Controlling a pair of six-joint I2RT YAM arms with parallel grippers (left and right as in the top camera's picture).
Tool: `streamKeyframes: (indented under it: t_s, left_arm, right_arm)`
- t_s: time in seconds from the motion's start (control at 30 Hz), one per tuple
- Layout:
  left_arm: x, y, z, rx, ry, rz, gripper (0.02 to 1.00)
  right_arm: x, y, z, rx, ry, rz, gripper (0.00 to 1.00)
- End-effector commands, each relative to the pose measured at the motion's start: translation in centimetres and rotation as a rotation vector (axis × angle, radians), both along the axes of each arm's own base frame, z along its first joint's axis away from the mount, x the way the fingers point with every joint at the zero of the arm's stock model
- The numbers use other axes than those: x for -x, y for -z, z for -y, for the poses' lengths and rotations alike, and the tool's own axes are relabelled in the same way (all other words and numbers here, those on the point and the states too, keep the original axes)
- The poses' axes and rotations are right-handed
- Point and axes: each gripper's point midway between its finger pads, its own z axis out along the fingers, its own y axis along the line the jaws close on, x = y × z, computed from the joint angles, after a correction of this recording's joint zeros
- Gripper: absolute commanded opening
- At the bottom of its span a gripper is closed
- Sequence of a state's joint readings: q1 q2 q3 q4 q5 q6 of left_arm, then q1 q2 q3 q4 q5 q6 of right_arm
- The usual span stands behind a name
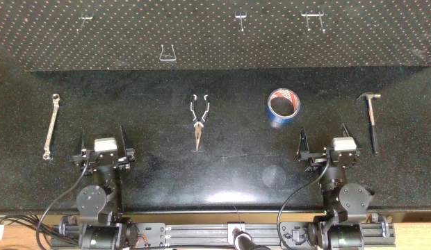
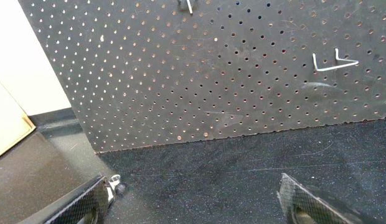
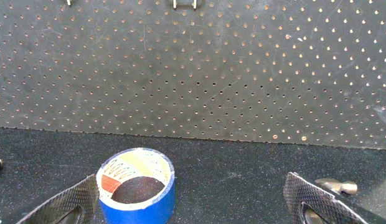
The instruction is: Place Tools Onto Pegboard
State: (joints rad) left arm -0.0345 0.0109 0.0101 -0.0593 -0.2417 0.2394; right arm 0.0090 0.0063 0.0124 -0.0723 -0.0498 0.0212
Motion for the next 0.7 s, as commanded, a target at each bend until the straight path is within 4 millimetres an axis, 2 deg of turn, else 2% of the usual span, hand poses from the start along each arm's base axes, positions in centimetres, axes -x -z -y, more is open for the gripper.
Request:
streamKeyframes:
  t_s: [0.03,0.37,0.4,0.43,0.47,0.5,0.53,0.57,0.6,0.63,0.67,0.7]
  left_arm:
    - [-0.3,0.5,2.9,0.285,0.181,0.013,0.993]
    - [-0.3,0.6,2.8,0.286,0.178,0.011,0.993]
    - [-0.1,0.6,2.8,0.292,0.176,-0.011,0.993]
    - [1.5,0.1,2.6,0.344,0.139,-0.131,0.993]
    - [3.4,-1.5,2.2,0.371,0.095,-0.227,0.993]
    - [4.7,-3.9,1.8,0.389,0.049,-0.333,0.993]
    - [5.0,-7.5,1.3,0.407,0.008,-0.426,0.993]
    - [4.4,-9.7,0.5,0.413,-0.052,-0.540,0.993]
    - [3.8,-10.1,-1.1,0.405,-0.146,-0.645,0.993]
    - [2.6,-9.0,-3.2,0.316,-0.198,-0.813,0.993]
    - [1.2,-6.3,-6.0,0.247,-0.211,-0.983,0.996]
    - [1.0,-3.3,-8.6,0.218,-0.174,-1.135,0.993]
  right_arm:
    - [0.0,0.2,0.0,-0.007,0.002,0.001,0.976]
    - [0.0,0.2,0.0,-0.007,0.002,0.001,0.976]
    - [0.0,0.2,0.0,-0.007,0.002,0.001,0.976]
    - [0.0,0.2,0.0,-0.007,0.002,0.001,0.976]
    - [0.0,0.2,0.0,-0.007,0.002,0.001,0.976]
    - [0.0,0.2,0.0,-0.007,0.002,0.001,0.976]
    - [0.0,0.2,0.0,-0.007,0.002,0.001,0.976]
    - [0.0,0.2,0.0,-0.007,0.002,0.001,0.976]
    - [0.0,0.2,0.0,-0.007,0.002,0.001,0.976]
    - [0.0,0.2,0.0,-0.007,0.002,0.001,0.976]
    - [0.0,0.2,0.0,-0.007,0.002,0.001,0.976]
    - [0.0,0.2,0.0,-0.007,0.002,0.001,0.976]
